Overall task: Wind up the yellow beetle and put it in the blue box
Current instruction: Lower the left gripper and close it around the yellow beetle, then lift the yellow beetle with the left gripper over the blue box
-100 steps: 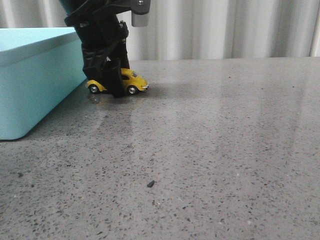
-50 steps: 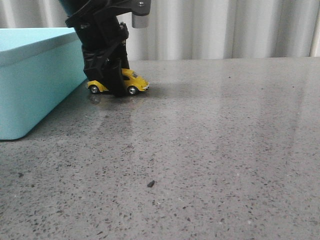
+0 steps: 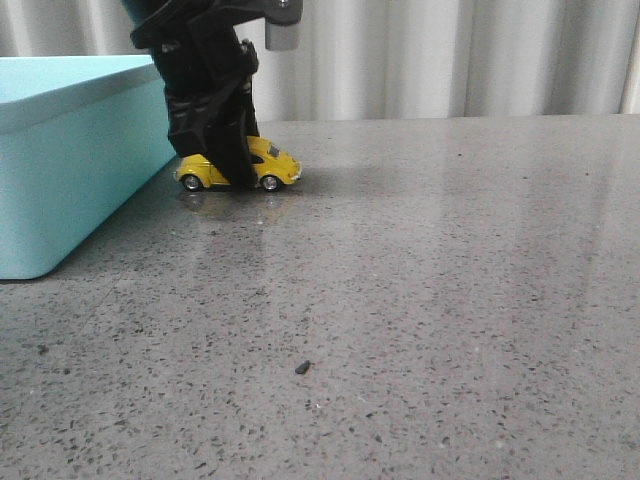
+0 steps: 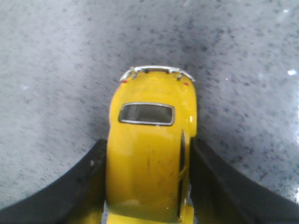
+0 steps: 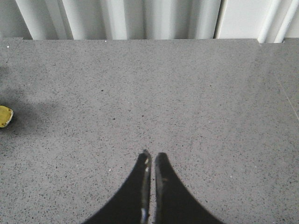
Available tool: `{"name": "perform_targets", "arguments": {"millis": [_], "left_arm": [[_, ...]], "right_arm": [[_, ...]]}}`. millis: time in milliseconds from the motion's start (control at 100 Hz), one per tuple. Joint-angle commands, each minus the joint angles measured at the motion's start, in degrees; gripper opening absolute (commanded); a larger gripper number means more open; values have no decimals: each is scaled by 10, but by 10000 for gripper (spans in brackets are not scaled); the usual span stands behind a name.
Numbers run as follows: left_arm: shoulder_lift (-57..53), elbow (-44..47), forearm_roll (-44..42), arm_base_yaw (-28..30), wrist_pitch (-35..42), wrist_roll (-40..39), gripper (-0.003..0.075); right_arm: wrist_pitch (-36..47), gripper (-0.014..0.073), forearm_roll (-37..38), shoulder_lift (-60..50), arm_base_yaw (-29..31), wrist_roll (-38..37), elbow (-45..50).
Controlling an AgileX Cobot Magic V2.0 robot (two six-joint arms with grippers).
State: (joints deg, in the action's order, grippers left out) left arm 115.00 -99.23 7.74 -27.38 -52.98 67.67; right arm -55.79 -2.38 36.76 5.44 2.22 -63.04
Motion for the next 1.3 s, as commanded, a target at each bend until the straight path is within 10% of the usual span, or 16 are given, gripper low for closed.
{"name": "perform_targets", "arguments": {"millis": [0,1290], "left_arm": [[-26,-12,5,-2,-13,-7,73],[-68,-300,14,-2,-162,-137,39]], "right_arm": [[45,-61,8,1,-1,4,-12],[70,-61,15,1,-13,4,-12]]}}
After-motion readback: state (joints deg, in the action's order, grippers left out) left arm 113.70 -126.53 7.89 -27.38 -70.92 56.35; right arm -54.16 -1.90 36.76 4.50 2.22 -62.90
